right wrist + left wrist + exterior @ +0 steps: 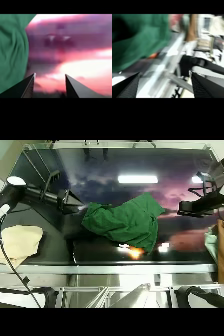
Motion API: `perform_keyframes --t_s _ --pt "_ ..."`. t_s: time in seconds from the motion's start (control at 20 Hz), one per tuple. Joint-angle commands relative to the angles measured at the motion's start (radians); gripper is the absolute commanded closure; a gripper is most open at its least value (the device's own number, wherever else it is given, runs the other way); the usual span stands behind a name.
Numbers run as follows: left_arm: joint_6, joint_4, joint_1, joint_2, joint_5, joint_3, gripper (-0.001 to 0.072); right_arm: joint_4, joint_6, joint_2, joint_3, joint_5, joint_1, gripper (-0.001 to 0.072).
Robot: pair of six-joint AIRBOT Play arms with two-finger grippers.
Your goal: Fold the shirts.
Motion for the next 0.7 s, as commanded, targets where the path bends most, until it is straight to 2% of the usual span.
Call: perform_keyframes --t_s 0.0,0.1,0.2,0.65 --pt "0.006 0.105 0.008 -0.01 0.107 -0.095 -0.0013 0.37 -0.193 -0.214 0.01 -0.113 -0.111 0.0276" --pt "0.006 0.096 0.001 -0.044 0.131 -0.096 0.0 0.584 -0.307 -0.328 0.023 -0.122 -0.125 0.0277" --pt "0.006 0.096 -0.008 -0.086 0.146 -0.096 0.0 0.676 -0.338 -0.41 0.035 -0.14 -0.12 0.0277" --pt "-0.013 0.108 -0.109 -0.3 0.132 0.048 0.0002 0.751 -0.323 -0.557 0.091 -0.202 -0.061 0.0278"
